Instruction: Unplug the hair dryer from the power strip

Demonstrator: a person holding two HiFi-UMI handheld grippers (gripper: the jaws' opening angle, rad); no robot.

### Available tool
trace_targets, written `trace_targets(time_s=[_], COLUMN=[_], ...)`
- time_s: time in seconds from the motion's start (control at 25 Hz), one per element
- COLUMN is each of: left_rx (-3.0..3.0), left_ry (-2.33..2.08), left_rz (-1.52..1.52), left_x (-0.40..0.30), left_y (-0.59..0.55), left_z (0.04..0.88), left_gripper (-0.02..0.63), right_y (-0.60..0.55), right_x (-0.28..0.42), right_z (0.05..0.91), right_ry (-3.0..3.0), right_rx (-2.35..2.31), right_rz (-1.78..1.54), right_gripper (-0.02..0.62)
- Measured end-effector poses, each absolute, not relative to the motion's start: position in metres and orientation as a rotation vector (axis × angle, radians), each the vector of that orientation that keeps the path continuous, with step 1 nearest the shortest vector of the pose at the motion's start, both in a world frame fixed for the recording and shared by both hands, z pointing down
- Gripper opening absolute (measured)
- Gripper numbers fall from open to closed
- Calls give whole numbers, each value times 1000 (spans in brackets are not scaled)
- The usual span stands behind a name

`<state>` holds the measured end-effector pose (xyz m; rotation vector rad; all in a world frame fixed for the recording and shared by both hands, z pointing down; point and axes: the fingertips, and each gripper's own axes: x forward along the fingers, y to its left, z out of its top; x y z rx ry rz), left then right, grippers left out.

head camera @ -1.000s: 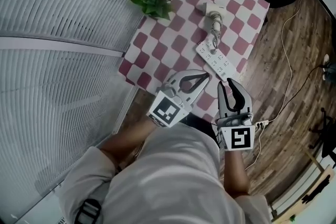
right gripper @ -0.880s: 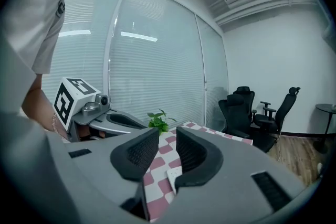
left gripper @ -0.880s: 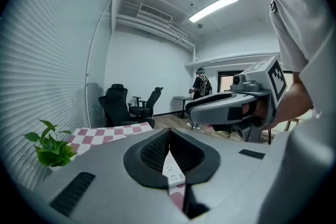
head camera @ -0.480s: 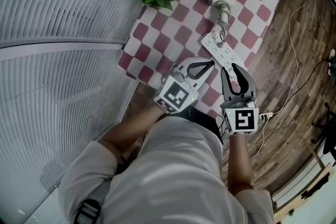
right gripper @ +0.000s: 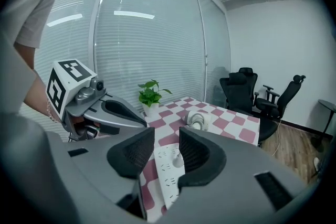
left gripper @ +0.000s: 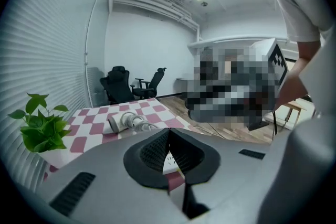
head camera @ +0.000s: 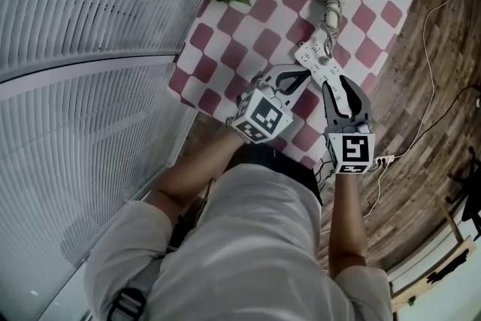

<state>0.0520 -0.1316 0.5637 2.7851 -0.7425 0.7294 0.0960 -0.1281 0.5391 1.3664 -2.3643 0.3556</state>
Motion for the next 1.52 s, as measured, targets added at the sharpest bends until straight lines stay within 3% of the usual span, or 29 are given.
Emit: trace_targets(time_s=[1.2, 1.32, 1.52], left_rx=[2705, 2698, 2700], left_ry=[-649, -652, -654], left_rz=[1159, 1202, 1275], left_x=[71, 72, 73], left_y=[-170, -170, -169], left_z=[692, 697, 700], left_gripper=[31, 32, 31], right_y=[-177, -179, -179], right_x=[87, 87, 86], right_z=[679, 681, 680], right_ry=[-2216, -2209, -2217], right_rx=[1103, 1115, 1104], right_rz=[463, 423, 397], right_gripper=[186, 126, 114])
